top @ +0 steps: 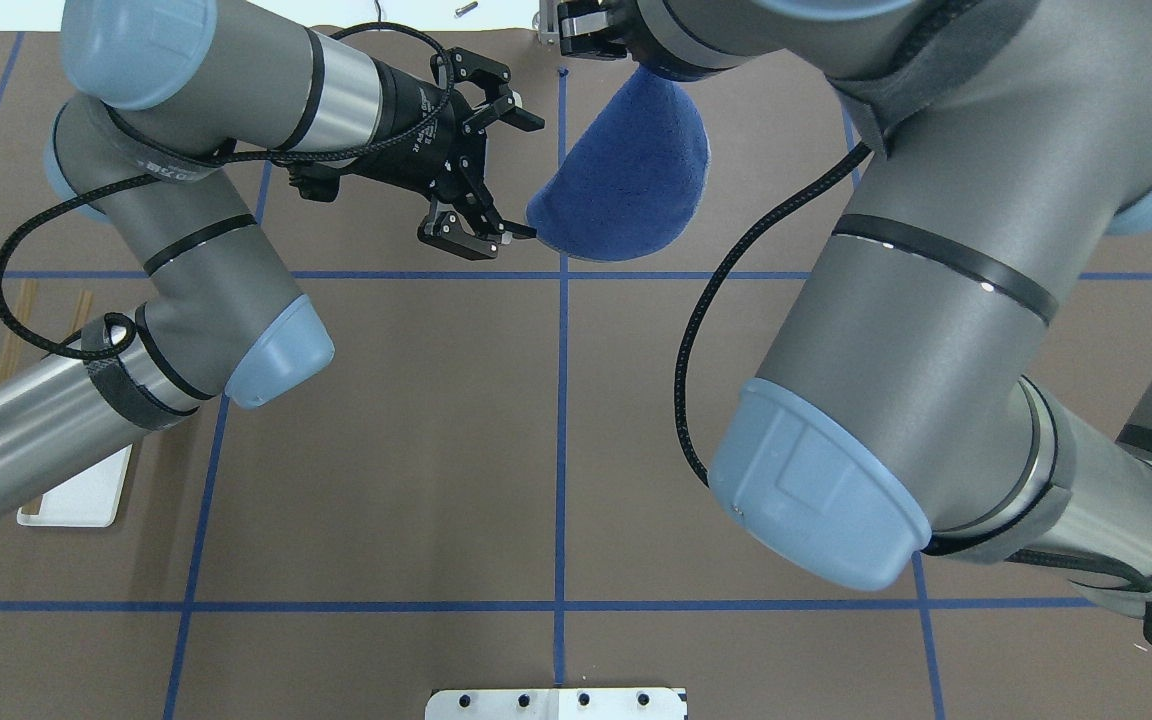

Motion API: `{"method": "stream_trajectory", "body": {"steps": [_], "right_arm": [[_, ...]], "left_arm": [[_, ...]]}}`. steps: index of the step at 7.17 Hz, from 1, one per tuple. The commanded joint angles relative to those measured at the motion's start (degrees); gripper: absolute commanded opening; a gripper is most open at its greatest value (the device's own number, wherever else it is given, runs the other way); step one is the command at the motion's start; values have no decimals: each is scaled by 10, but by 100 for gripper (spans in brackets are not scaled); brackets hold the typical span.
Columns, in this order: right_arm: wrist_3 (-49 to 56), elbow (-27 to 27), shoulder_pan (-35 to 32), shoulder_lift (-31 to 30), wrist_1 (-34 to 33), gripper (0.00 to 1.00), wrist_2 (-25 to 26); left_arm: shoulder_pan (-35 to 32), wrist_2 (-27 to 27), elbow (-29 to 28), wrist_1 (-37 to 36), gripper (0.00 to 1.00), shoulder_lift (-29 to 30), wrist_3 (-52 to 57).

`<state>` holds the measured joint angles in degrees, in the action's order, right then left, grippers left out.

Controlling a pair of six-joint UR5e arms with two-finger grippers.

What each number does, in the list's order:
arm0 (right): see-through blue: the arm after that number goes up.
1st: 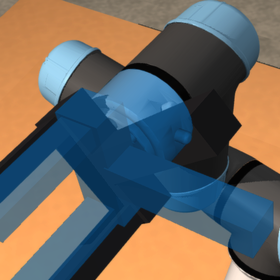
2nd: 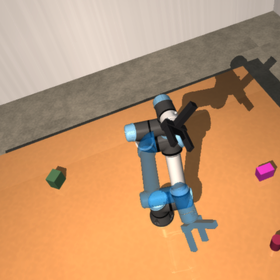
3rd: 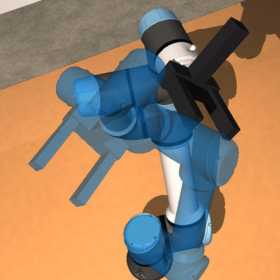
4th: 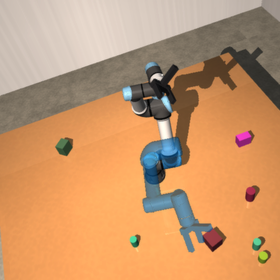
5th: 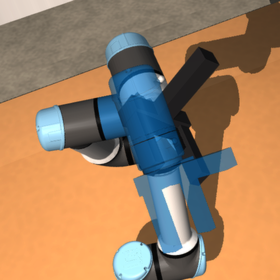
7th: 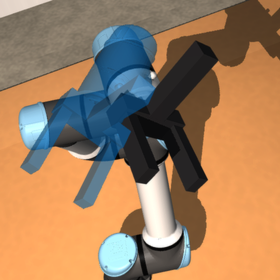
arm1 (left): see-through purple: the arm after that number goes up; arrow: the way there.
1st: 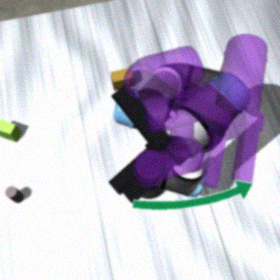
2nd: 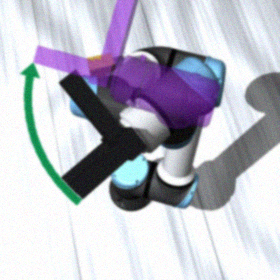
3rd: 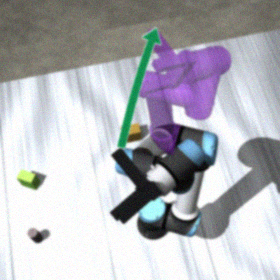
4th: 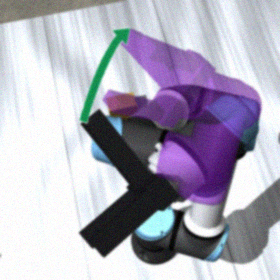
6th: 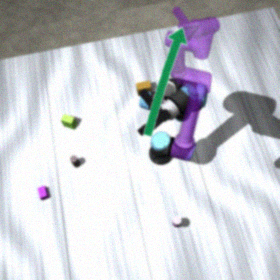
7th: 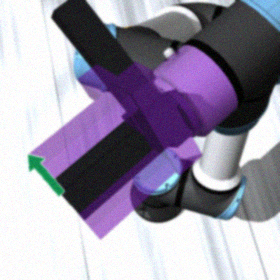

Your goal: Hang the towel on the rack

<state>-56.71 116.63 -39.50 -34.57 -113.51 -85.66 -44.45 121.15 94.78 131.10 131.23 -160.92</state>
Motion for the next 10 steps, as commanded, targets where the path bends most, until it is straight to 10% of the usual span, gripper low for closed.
{"method": "stream_trajectory", "body": {"steps": [1, 3, 4, 5, 9, 10], "right_arm": [[-1, 1, 4, 2, 14, 0, 0], [-1, -1, 6, 1, 27, 0, 0], [-1, 1, 7, 1, 27, 0, 0], [-1, 2, 7, -2, 27, 0, 0], [0, 21, 8, -22, 27, 0, -1], [-1, 28, 8, -42, 27, 99, 0]], "left_arm": [[12, 0, 0, 0, 98, 5, -11], [36, -3, 1, 26, 98, 6, -20], [35, -4, 0, 29, 74, 3, -24], [32, -4, 0, 33, 11, 3, -23], [22, -5, 2, 61, 0, -1, 44], [20, -38, 7, 59, 0, -13, 113]]}}
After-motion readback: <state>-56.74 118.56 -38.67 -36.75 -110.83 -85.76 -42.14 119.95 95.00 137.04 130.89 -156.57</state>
